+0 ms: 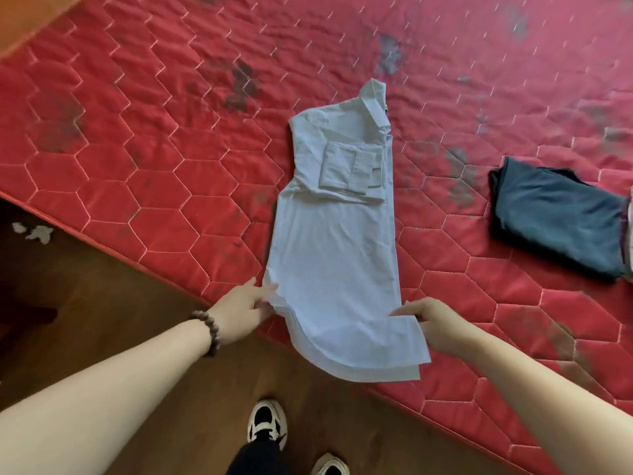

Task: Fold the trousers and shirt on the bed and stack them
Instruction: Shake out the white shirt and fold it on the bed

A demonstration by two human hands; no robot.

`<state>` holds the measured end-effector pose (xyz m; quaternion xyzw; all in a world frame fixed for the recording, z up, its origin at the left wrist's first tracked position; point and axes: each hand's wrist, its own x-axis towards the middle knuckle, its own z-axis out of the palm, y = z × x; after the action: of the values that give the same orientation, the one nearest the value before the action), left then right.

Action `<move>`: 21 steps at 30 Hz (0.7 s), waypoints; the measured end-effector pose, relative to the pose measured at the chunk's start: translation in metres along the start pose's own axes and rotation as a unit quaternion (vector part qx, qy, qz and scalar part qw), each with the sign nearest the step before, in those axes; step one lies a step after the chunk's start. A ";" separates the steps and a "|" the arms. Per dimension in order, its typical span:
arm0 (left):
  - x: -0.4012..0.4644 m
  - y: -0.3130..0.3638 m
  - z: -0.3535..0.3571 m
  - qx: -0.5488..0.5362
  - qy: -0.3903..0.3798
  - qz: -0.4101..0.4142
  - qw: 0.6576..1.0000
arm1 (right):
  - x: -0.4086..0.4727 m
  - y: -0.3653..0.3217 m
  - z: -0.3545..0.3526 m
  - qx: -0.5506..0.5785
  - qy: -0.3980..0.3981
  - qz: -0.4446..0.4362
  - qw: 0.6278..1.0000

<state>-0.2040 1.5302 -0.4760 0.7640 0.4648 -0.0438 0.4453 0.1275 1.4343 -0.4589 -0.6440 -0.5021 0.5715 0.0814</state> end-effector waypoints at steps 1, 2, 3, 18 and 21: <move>0.009 0.005 -0.015 -0.030 0.016 -0.010 0.999 | 0.005 -0.010 -0.010 0.046 0.019 -0.001 0.999; 0.021 0.010 -0.030 -0.074 0.051 -0.021 0.996 | 0.013 -0.017 -0.021 0.086 0.055 -0.008 0.995; 0.037 0.014 -0.044 -0.126 0.094 -0.037 0.987 | 0.024 -0.024 -0.031 0.130 0.102 -0.007 0.986; 0.159 -0.031 -0.024 -0.210 0.134 -0.216 0.944 | 0.140 0.000 -0.027 0.221 0.292 0.160 0.917; 0.151 -0.031 -0.013 -0.167 0.169 -0.220 0.946 | 0.134 0.001 -0.020 0.180 0.305 0.164 0.921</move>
<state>-0.1467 1.6459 -0.5607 0.5534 0.6908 0.0674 0.4605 0.1231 1.5427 -0.5407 -0.8350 -0.2284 0.4335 0.2504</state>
